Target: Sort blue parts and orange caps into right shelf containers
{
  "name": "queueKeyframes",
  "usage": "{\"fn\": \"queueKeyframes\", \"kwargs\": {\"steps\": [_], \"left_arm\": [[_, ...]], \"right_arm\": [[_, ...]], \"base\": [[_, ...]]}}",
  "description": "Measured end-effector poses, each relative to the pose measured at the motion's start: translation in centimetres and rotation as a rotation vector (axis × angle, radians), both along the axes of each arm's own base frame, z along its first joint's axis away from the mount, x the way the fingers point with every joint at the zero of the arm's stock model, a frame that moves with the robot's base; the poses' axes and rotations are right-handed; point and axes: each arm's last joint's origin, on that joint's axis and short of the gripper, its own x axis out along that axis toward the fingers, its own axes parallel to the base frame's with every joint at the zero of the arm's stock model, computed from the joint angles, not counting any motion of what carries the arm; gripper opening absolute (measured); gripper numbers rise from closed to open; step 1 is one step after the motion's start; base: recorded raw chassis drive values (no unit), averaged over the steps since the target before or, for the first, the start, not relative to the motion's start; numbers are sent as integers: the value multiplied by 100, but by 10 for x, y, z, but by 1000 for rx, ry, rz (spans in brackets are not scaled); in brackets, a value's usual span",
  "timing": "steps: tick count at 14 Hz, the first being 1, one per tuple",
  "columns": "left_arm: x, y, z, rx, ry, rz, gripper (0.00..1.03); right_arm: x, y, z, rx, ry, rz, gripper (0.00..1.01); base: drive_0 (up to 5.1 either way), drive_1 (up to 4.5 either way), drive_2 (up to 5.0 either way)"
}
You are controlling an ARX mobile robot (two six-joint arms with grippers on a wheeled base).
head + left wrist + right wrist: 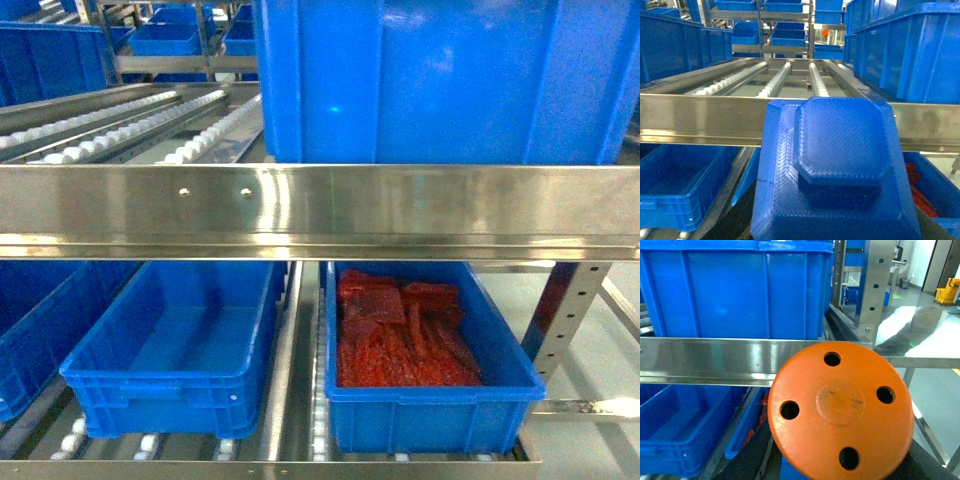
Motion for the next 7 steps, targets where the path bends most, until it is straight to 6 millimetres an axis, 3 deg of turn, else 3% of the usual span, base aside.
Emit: {"fn": "queueKeyframes", "kwargs": {"steps": [7], "left_arm": [[0, 0, 0, 0, 2, 2, 42]], "right_arm": [[0, 0, 0, 0, 3, 0, 43]], "base": [[-508, 238, 238]]}}
